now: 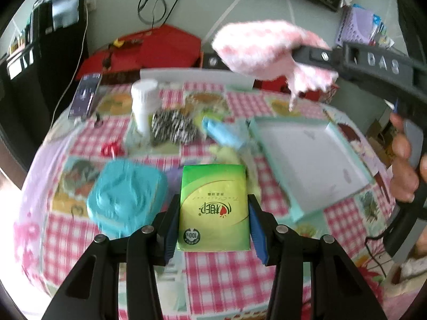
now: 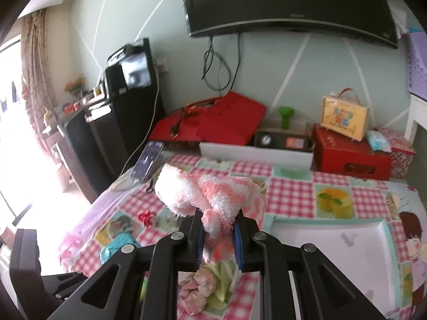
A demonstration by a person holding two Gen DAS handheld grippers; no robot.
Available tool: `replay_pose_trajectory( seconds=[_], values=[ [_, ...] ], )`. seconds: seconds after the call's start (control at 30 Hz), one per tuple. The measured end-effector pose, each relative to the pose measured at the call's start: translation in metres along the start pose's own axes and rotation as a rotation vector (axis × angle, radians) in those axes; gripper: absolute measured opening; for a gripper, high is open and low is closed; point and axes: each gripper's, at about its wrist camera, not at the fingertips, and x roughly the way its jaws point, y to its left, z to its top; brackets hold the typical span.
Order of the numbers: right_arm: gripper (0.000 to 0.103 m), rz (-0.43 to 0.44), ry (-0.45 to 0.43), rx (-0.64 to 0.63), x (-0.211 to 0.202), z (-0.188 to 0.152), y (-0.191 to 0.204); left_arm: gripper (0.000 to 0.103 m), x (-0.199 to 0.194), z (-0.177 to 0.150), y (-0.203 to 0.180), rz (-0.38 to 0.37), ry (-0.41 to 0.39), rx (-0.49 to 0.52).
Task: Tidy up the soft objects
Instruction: 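Lift the tissue pack and towel and carry both toward the white tray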
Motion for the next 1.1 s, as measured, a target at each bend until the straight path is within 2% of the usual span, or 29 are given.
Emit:
replay_pose_trajectory(
  seconds=[0.2, 0.43, 0.8, 1.1],
  values=[
    [0.019, -0.08, -0.053, 0.044, -0.02, 0.012, -0.033, 0.048, 0.004, 0.038, -0.02, -0.037, -0.053, 0.015],
    [0.019, -0.271, -0.085, 0.089, -0.035, 0.015, -0.087, 0.048, 0.024, 0.067, -0.061, -0.064, -0.077, 0.061],
    [0.019, -0.493, -0.079, 0.215, -0.039, 0.001, -0.174, 0.048, 0.084, 0.09, -0.123, -0.128, -0.03, 0.098],
    [0.019, -0.584, -0.042, 0.328, -0.022, -0.02, -0.22, 0.048, 0.135, 0.097, -0.142, -0.127, 0.022, 0.071]
  ],
)
